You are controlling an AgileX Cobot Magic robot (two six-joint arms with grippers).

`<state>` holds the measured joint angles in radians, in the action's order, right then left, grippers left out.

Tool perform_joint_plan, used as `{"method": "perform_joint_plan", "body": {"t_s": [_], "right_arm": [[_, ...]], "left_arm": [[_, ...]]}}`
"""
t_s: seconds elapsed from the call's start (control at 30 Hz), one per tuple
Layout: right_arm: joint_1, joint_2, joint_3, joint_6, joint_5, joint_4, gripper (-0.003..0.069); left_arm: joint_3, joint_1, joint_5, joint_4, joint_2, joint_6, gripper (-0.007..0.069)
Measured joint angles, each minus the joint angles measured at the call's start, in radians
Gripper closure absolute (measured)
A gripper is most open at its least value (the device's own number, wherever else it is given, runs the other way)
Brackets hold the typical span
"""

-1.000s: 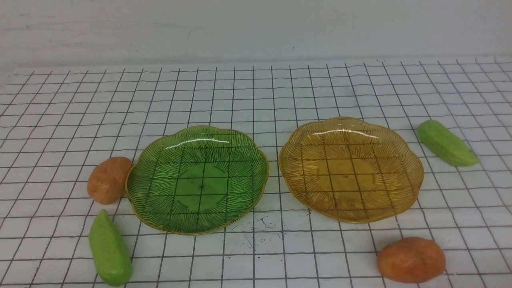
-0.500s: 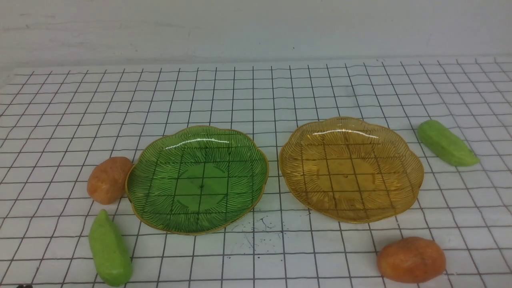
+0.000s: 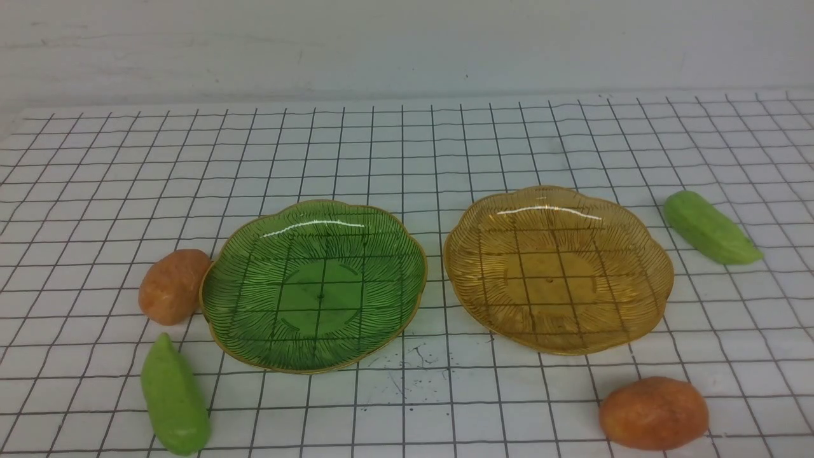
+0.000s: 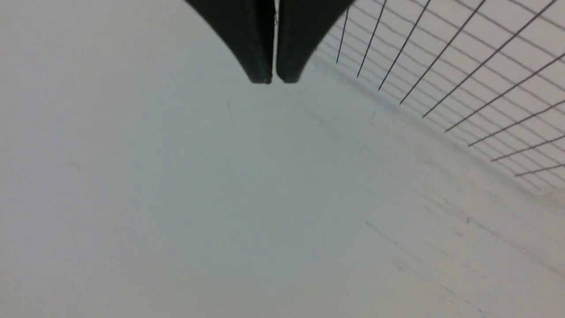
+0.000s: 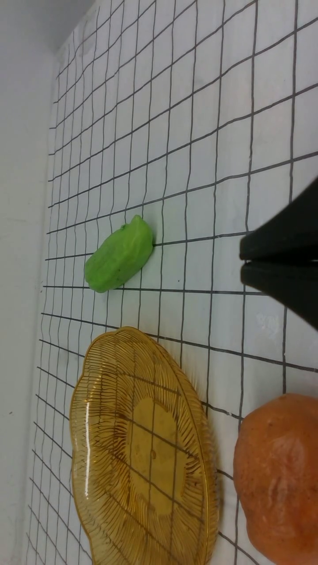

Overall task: Put different types of vegetables on the plate.
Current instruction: 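Put the green cucumber next to the left plate into that plate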

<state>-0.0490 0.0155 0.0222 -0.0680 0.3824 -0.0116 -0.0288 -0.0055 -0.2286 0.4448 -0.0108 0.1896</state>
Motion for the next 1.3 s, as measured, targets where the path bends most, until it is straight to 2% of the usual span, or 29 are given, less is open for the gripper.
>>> {"method": "perform_joint_plan", "body": {"t_s": [0.33, 0.47, 0.53, 0.57, 0.67, 0.77, 0.8, 0.83, 0.87, 0.93, 1.1, 1.3], "right_arm": [[0.0, 0.0, 0.0, 0.0, -0.008, 0.006, 0.0673], [0.0, 0.0, 0.008, 0.047, -0.125, 0.22, 0.0674], [0.001, 0.0, 0.008, 0.108, -0.225, 0.397, 0.0674], [0.001, 0.0, 0.008, 0.121, -0.255, 0.459, 0.0674], [0.001, 0.0, 0.008, 0.157, -0.33, 0.644, 0.0674], [0.001, 0.0, 0.008, 0.161, -0.382, 0.766, 0.0674], [0.001, 0.0, 0.008, 0.16, -0.408, 0.823, 0.0674], [0.001, 0.0, 0.008, 0.157, -0.411, 0.828, 0.0674], [0.001, 0.0, 0.008, 0.142, -0.423, 0.854, 0.0674], [0.001, 0.0, 0.008, 0.111, -0.429, 0.872, 0.0674], [0.001, 0.0, 0.008, 0.074, -0.43, 0.878, 0.0674], [0.001, 0.0, 0.008, 0.068, -0.428, 0.88, 0.0674]], "left_arm": [[0.0, 0.0, -0.085, 0.013, 0.0, 0.002, 0.0631], [0.019, 0.0, -0.088, 0.009, 0.0, 0.009, 0.0631], [0.113, 0.0, 0.054, 0.0, 0.005, -0.008, 0.0631], [0.147, 0.0, 0.083, -0.011, 0.016, -0.022, 0.0632], [0.31, 0.001, 0.32, -0.052, 0.096, -0.096, 0.0632], [0.441, 0.001, 0.591, -0.081, 0.222, -0.147, 0.0632], [0.503, 0.001, 0.731, -0.096, 0.324, -0.162, 0.0632], [0.513, 0.001, 0.754, -0.097, 0.324, -0.162, 0.0632], [0.591, 0.001, 0.948, -0.114, 0.483, -0.174, 0.0632], [0.67, 0.001, 1.14, -0.136, 0.683, -0.178, 0.0632], [0.727, 0.001, 1.208, -0.173, 0.924, -0.181, 0.0632], [0.765, 0.001, 1.151, -0.204, 1.159, -0.183, 0.0632]]}}
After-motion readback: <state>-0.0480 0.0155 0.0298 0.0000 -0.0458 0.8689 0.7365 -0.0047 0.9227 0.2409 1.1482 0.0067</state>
